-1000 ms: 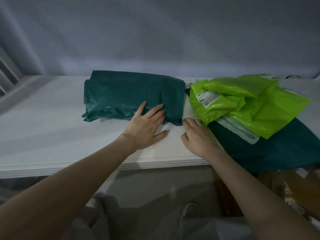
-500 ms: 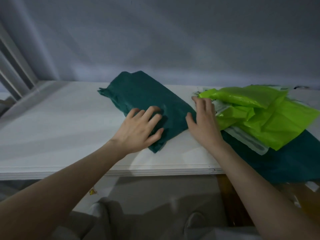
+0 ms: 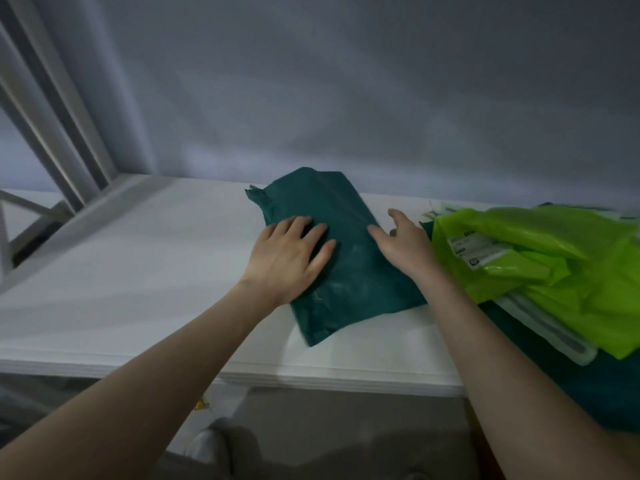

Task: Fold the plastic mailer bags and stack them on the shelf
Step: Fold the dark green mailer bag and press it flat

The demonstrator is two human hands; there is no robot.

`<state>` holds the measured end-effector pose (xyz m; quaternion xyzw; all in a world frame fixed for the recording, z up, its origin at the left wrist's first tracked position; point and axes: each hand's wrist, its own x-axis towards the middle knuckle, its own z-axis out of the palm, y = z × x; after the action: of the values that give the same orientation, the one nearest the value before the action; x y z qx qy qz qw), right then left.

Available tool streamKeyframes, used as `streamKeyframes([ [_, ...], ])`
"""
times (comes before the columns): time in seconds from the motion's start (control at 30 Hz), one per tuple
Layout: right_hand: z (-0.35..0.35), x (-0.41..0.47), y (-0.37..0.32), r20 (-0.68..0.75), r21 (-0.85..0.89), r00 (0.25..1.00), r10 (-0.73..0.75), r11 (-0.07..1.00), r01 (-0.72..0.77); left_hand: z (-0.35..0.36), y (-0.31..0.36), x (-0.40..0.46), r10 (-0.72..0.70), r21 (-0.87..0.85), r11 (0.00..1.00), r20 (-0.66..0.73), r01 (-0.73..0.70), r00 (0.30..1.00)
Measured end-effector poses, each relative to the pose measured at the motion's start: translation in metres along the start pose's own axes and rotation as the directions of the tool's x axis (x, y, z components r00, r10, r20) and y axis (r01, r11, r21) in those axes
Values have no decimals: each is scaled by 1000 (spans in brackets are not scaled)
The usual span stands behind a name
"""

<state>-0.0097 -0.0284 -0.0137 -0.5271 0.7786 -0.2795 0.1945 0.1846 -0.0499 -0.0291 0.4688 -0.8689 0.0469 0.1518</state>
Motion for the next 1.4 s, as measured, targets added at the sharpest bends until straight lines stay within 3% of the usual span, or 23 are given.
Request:
streamKeyframes([
  [0.3, 37, -21, -31, 119, 86, 986, -117, 990, 107, -15, -28, -9, -146, -52, 987, 61, 150, 987],
  [0.57, 91, -33, -87, 264, 330, 948, -177, 940, 83, -27, -74, -24, -301, 122, 950, 126, 286, 945],
  [0.67, 114, -39, -106, 302, 340, 929, -215, 935, 105, -31, -93, -30, -398, 79, 917, 106, 391, 911],
  [0.83, 154, -40, -138, 334, 238, 914, -229, 959, 153, -39, -138, -46, -431, 61, 902, 63, 428, 900],
  [0.9, 165, -40, -154, 276, 46, 931, -238, 971, 234, -39, -156, -52, -450, 43, 893, 41, 448, 892],
  [1.0, 176, -38, -180, 165, -154, 912, -376, 903, 400, -39, -181, -59, -484, 12, 875, -21, 484, 875],
  [1.17, 200, -25, -212, 227, -203, 819, -526, 797, 568, -34, -222, -59, -539, -107, 834, 51, 541, 841],
  [1.4, 216, -22, -225, 237, -207, 816, -527, 794, 572, -28, -246, -60, -544, -174, 817, 84, 550, 835],
])
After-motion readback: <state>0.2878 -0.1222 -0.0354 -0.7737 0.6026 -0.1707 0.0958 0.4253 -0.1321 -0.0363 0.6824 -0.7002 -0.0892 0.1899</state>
